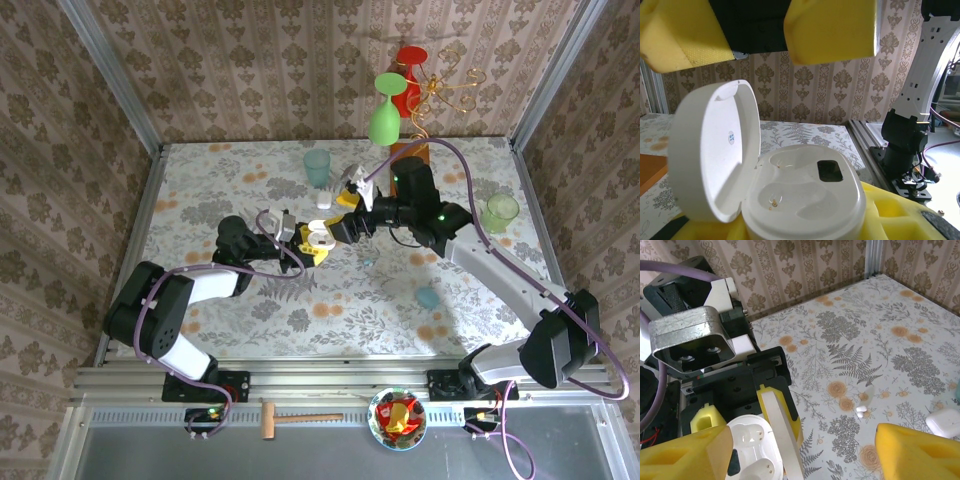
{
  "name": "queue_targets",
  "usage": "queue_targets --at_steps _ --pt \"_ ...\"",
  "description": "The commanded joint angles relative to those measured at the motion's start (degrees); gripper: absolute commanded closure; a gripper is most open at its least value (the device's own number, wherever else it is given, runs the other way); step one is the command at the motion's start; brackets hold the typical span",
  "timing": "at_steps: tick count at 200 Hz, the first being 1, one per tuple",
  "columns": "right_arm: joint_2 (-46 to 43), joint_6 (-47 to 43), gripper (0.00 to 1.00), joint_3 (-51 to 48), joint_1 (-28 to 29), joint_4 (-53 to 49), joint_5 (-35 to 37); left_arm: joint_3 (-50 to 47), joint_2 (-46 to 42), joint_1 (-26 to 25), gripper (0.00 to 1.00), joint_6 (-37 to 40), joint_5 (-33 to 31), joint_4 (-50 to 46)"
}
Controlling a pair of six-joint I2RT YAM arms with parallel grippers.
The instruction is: Insert the wireless bluetooth earbuds into the charging case
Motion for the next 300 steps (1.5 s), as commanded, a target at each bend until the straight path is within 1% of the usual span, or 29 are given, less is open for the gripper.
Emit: queue_targets --at_steps 1,23,27,50,81,112,120,130,144,171,211,225,235,254,264,300 --pt "0.2 -1.7 0.27 -0.6 0.2 -0.3 -0.5 1.5 -0.4 0.5 0.77 -0.8 0.1 1.9" --pt "0.1 0.2 0.28 -1.8 0.1 1.7 1.4 0.5 -0.9 1.1 0.77 0.3 -1.5 1.9" --pt "-0.1 0.5 0.28 -2.4 0.2 2.5 1.5 0.2 -1.0 2.8 0.77 0.5 -1.8 1.9" --pt "-1.8 3.4 0.28 -5.3 -0.1 7.0 1.8 -0.9 -1.2 5.3 0.77 1.2 -3.2 1.9" --pt "-3.1 7.6 0.28 -7.9 -0.4 10.7 4.5 -2.8 -1.9 8.0 0.77 3.2 -6.8 1.9" --pt "-1.6 10.3 0.28 -7.3 -0.4 10.2 6.1 -3.8 -2.5 9.6 0.77 3.9 -8.2 1.9" --pt "-0.8 11.8 0.29 -6.5 -0.4 9.2 7.8 -4.2 -2.9 9.9 0.77 4.4 -9.6 1.9" --pt "0.2 14.8 0.31 -4.6 -0.3 7.2 11.9 -5.0 -3.6 10.3 0.77 5.1 -11.2 1.9" --pt "4.9 17.9 0.32 -1.2 -0.4 2.6 16.4 -5.9 -4.3 11.2 0.77 5.2 -13.1 1.9" --pt "11.6 23.6 0.34 3.3 -0.3 -3.0 24.3 -7.1 -5.5 12.3 0.76 6.0 -13.9 1.9" --pt "23.1 29.8 0.35 10.4 -0.3 -10.2 29.5 -8.0 -7.5 12.7 0.76 6.6 -15.9 1.9" --pt "27.7 30.3 0.37 13.3 -0.1 -12.6 30.2 -8.4 -7.9 12.8 0.76 7.0 -16.4 1.9" --pt "30.6 30.4 0.41 14.9 0.3 -13.4 31.5 -8.6 -8.1 12.9 0.76 7.3 -16.7 1.8" --pt "35.3 31.2 0.53 17.6 0.7 -14.2 31.6 -8.6 -8.1 13.1 0.76 7.4 -16.7 1.9" --pt "37.6 31.9 0.57 19.4 0.8 -14.5 30.8 -8.7 -8.1 13.1 0.76 7.4 -16.5 1.9" --pt "44.4 30.7 0.58 26.0 2.1 -16.2 28.5 -8.5 -7.8 13.2 0.76 7.3 -15.8 1.9"
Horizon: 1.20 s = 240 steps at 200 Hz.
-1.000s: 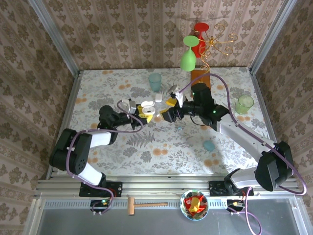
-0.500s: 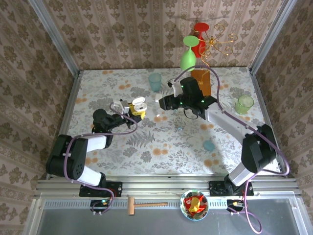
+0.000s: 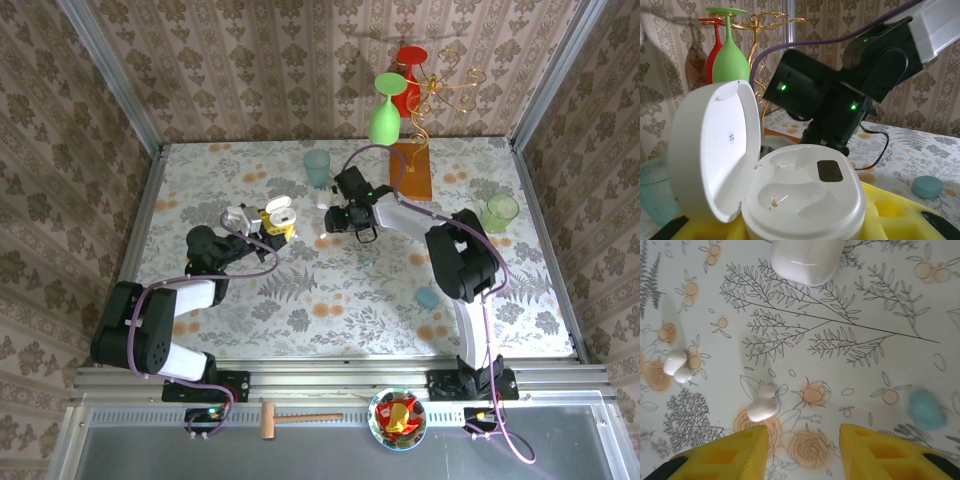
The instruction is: Insert the wireless bluetooth earbuds into the charging case
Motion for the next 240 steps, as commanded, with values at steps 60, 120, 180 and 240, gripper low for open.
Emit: queue_targets --at_steps 60,120,180,240 --pt "13.2 -1.0 0.66 17.2 1.4 -8.7 -5.8 -0.3 -1.0 0.3 0.76 0.8 0.9 1.5" --pt "15.8 -2.6 0.81 19.4 1.4 -11.5 -5.2 -0.3 -1.5 0.4 0.76 0.7 1.1 1.6" --pt "10.0 -3.2 0.89 12.0 1.4 -11.2 -3.7 -0.2 -1.8 0.3 0.76 0.6 1.8 1.5" --pt "2.0 -2.5 0.9 2.1 1.6 -10.8 -2.9 0.2 -1.8 0.2 0.76 0.4 2.2 1.5"
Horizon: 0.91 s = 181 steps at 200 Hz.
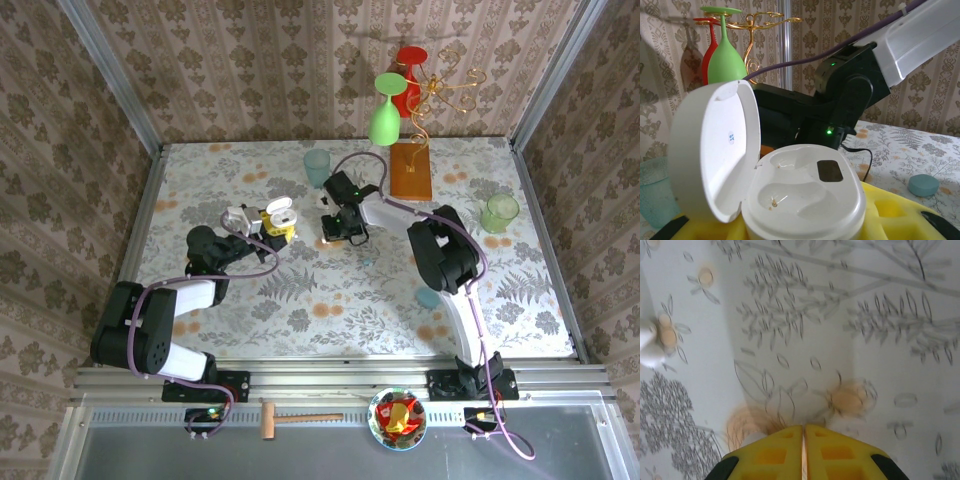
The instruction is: Insert the wireless bluetooth earbuds into the charging case
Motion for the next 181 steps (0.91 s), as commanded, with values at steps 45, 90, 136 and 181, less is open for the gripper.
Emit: queue_targets --at_steps 45,90,136,181 --pt "-9.3 -1.6 0.77 -5.4 0.9 -2.8 9.3 -0.2 -2.3 0.3 0.76 0.9 -0.7 1.5" --pt "-7.3 -0.6 0.61 -2.8 3.9 0.1 10.5 -1.1 -2.9 1.4 0.76 2.3 -5.5 1.6" --pt "-0.1 -0.6 0.58 6.3 5.6 -1.6 7.7 -1.3 -3.3 1.8 0.76 2.6 -5.4 1.5" --pt "5.3 -3.2 0.61 14.0 8.1 -6.5 12.5 -2.0 -3.8 2.7 0.76 2.4 -8.1 1.5"
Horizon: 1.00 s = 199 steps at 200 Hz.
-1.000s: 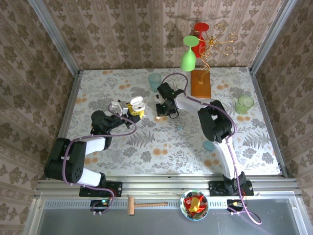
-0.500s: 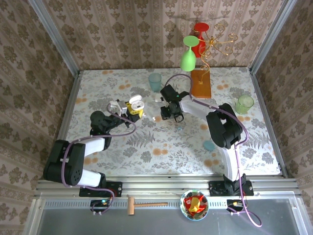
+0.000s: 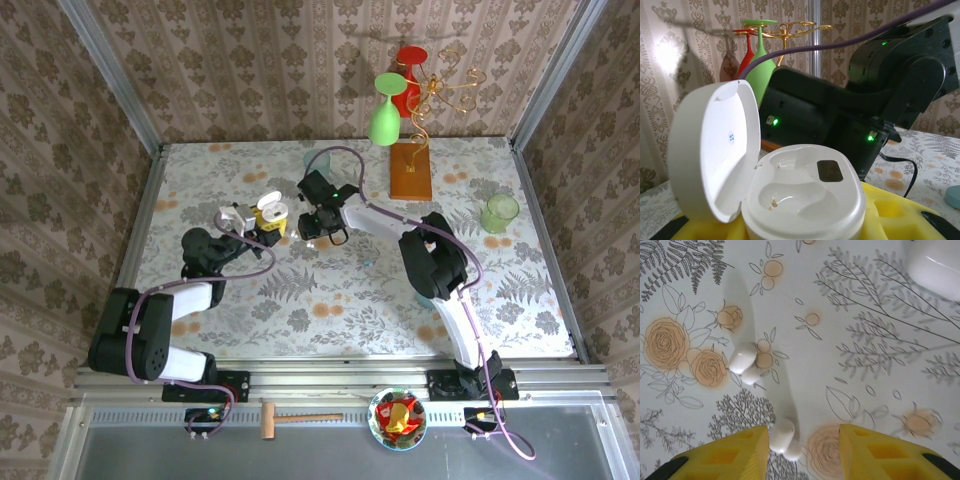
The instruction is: Insert the wireless bluetooth earbuds into the charging case
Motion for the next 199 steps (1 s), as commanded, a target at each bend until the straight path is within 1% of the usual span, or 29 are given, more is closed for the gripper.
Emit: queue_targets --at_steps 1,50,139,158,177,199 --pt "2.7 -1.9 0.61 3.6 1.3 -4.6 4.1 -0.8 -1.6 1.1 0.76 0.9 -2.2 1.5" --pt "5.3 -3.2 0.66 7.0 3.3 -7.4 9.6 -1.7 -2.2 3.6 0.76 0.3 -4.6 1.6" --pt "10.0 -4.5 0.73 12.7 5.4 -11.9 12.4 -2.0 -2.8 3.8 0.76 0.6 -4.3 1.5" --pt "10.2 -4.9 0.78 13.0 5.6 -12.6 13.4 -2.0 -2.8 3.9 0.76 0.6 -4.2 1.5" --pt "10.2 -4.8 0.85 13.1 5.7 -13.3 14.0 -2.0 -2.8 3.8 0.76 0.6 -4.2 1.6" --pt "9.0 -3.5 0.87 12.7 5.1 -13.3 13.0 -2.1 -2.8 3.9 0.76 0.6 -4.1 1.5"
